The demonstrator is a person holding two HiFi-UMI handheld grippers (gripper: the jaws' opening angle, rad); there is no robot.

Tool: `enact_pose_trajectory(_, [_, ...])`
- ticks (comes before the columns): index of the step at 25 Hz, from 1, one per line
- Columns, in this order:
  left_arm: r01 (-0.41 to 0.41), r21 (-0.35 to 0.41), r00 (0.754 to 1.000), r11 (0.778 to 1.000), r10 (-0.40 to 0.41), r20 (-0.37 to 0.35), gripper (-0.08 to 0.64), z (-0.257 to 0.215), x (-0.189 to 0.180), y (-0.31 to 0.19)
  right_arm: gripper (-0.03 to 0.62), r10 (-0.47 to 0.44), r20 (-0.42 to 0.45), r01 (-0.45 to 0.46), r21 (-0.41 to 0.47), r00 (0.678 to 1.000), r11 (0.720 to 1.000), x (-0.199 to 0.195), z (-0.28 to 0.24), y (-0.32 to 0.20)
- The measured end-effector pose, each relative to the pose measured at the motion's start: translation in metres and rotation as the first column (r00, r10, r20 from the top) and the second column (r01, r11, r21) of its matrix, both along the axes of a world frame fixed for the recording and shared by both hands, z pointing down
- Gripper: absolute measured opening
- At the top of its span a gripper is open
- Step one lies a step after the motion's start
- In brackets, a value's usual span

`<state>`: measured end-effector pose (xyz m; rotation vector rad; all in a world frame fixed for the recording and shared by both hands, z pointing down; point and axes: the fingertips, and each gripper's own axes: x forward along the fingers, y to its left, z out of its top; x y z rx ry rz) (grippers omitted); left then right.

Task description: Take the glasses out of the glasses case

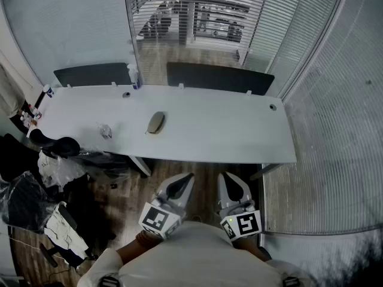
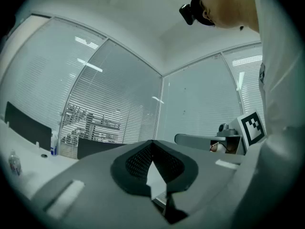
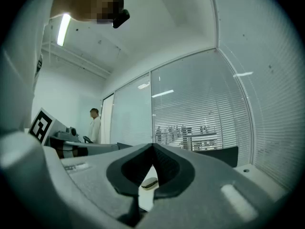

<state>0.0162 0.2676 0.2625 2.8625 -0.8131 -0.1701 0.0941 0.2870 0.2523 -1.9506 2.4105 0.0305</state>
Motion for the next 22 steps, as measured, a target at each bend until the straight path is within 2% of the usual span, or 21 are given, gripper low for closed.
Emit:
enact_pose_trajectory(9, [0.002,0.002,1.000,1.000,-0.002,-0.014,0.002,0.003,0.002,0.000,-0.002,0.004,0.058,-0.003,-0.011,0.998,1.000,0.003,0.002,0.000])
enact_pose_trajectory(14, [-0.001,0.003,1.000,1.000,0.001,-0.010,0.002,0.003,0.006,0.000,0.000,-0.016,0.152,0.016,-0.001,0.988,1.000,0.010,-0.001,0.001])
enact_pose_trajectory(22, [-0.018,-0.004,1.000,1.000,0.018,0.004,0.002,0.003,0.019,0.002,0.000,-0.021,0.148,0.018,0.024,0.989,1.000,0.018,-0.004,0.003])
